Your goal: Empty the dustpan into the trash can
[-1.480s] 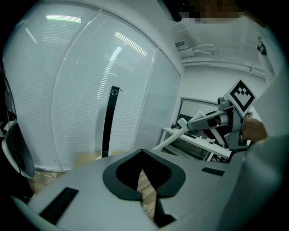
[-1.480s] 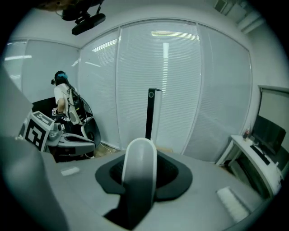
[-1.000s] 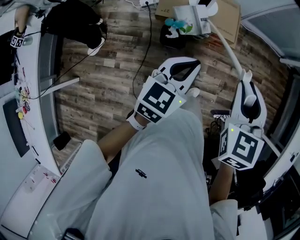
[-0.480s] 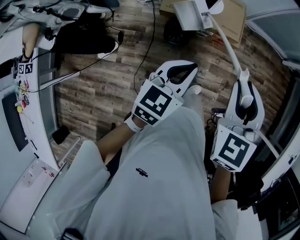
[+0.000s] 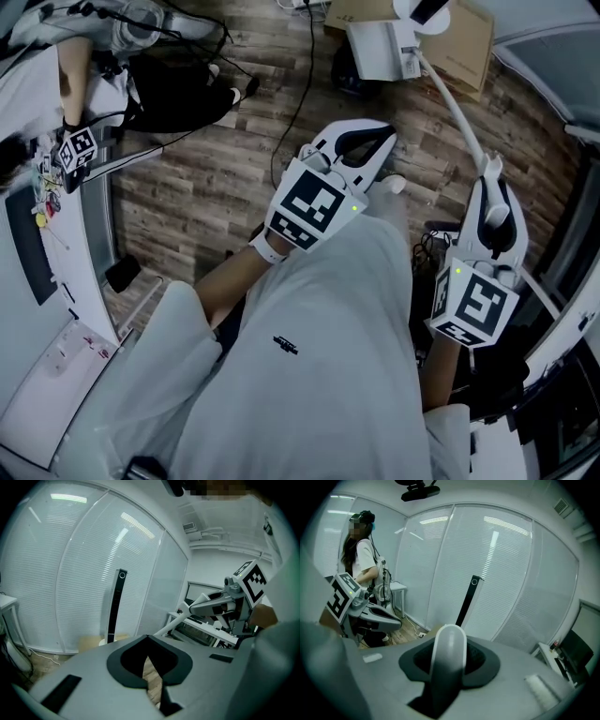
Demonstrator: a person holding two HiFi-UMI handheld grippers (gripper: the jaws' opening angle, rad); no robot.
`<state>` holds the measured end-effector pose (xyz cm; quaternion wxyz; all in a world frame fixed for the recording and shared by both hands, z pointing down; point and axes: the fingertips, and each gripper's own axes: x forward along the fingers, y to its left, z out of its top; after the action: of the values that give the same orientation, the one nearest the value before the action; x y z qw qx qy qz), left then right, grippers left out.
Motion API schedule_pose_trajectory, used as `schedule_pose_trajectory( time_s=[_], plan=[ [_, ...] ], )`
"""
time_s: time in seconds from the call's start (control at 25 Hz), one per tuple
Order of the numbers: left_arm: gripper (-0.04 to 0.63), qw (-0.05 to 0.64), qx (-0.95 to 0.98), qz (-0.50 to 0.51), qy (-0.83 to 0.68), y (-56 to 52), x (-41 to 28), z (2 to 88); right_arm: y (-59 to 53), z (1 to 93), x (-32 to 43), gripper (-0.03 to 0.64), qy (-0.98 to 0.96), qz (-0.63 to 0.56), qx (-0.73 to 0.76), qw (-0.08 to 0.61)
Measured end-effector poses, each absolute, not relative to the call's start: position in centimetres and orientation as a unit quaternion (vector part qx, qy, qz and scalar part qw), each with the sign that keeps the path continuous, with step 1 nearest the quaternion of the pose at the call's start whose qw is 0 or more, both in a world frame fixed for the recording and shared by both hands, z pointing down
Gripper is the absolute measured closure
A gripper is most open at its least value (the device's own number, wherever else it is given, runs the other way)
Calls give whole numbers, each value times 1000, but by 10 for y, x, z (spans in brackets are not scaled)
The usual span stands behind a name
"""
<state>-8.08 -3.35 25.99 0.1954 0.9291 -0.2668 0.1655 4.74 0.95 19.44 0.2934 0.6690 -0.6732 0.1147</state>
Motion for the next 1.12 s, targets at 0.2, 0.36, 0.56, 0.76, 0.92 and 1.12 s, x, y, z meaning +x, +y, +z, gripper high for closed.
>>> schedule_pose_trajectory(
  time_s=[0.2,0.36,0.56,0.76,0.92,1.12],
  plan=[
    [589,197,929,169,-264,-36,-82,263,15,198,54,500,-663,134,680,284],
    [589,199,929,175,-257,-32,-81,269,27,198,57,502,-655,151,692,264],
    [589,198,932,179,-247,-32,-75,274,42,198,70,502,-634,176,714,240],
    [589,190,936,187,-231,-30,-56,273,58,193,88,502,-616,200,728,222],
    [589,187,937,193,-222,-28,-49,273,66,194,94,502,-606,207,735,222],
    [589,186,938,202,-211,-23,-36,278,78,199,114,502,-590,216,746,220]
  ],
)
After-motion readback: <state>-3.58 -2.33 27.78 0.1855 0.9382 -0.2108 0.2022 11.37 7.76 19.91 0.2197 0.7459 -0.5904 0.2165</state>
